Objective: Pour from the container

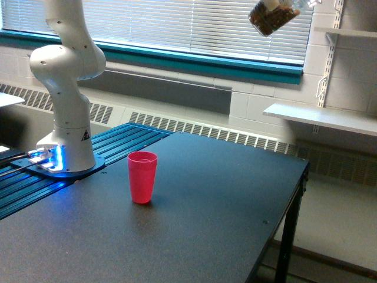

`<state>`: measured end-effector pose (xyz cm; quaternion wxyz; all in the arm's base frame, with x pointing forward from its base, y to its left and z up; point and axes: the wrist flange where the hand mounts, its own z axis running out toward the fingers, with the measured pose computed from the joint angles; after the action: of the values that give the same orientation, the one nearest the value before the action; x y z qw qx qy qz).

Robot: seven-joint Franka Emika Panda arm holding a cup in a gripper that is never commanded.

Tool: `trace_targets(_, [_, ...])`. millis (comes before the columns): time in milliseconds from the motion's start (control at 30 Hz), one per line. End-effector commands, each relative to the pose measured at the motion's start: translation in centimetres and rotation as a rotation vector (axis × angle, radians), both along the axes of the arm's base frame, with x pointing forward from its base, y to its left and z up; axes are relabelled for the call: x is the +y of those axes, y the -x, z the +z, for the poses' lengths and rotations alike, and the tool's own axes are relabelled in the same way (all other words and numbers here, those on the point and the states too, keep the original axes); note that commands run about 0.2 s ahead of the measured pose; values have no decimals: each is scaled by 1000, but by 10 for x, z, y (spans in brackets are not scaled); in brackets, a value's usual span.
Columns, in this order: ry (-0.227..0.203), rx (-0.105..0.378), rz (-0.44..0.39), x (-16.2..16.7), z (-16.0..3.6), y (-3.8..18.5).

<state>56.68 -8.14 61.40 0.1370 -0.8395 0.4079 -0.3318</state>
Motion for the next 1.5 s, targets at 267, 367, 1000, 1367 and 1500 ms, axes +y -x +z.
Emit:
trace_targets(267, [-98,176,-116,10,-91,13])
trace_targets(367, [-92,186,-128,11,-94,15])
trace_targets(1000, [-50,252,-203,23,-123,57])
trace_targets(1367, [-40,290,-230,44,-142,94])
trace_targets(1500, [-48,305,-248,50,-148,107])
